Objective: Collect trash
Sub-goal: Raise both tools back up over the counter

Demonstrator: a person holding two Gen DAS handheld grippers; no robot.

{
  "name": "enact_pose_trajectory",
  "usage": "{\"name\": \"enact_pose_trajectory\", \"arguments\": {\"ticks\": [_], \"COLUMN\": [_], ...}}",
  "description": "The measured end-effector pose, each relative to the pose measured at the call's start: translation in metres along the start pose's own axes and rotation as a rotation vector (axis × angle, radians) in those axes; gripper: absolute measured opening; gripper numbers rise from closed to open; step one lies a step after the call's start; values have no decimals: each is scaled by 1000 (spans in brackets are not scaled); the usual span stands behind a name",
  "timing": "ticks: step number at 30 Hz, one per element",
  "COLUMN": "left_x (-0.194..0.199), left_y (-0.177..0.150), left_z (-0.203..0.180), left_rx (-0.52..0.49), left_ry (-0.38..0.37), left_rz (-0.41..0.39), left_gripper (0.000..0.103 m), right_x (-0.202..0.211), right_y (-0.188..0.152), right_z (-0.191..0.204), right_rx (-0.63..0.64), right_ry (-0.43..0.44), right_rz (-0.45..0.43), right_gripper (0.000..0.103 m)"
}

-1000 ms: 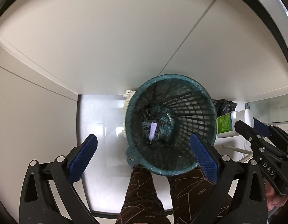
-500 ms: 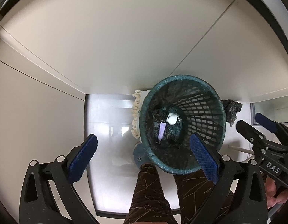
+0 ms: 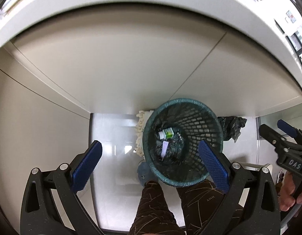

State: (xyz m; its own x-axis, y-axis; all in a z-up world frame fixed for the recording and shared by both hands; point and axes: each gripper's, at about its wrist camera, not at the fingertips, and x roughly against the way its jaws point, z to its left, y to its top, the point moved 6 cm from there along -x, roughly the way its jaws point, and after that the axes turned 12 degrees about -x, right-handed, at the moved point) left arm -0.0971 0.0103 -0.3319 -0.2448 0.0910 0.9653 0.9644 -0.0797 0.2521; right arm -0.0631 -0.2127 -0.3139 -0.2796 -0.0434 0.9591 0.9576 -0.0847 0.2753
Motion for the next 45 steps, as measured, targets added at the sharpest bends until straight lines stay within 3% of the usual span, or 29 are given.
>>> {"name": "enact_pose_trajectory", "arguments": {"ticks": [18, 24, 37, 45], "left_x": [119, 141, 150, 138], "left_y": [75, 109, 168, 202], "left_z": [6, 2, 4, 13], "left_rx": [-32, -44, -55, -10], "left_ry": [17, 13, 47, 64], "left_rz": [-240, -302, -338, -327], "left_gripper": [96, 96, 96, 96], "right_x": [100, 129, 145, 132], "right_y": [73, 100, 164, 198], "right_z": [3, 6, 1, -13], "right_rx": [-21, -28, -37, -53], "right_ry": [4, 23, 3, 24], "right_rz": [-205, -270, -344, -324], "right_gripper": [95, 95, 94, 91]}}
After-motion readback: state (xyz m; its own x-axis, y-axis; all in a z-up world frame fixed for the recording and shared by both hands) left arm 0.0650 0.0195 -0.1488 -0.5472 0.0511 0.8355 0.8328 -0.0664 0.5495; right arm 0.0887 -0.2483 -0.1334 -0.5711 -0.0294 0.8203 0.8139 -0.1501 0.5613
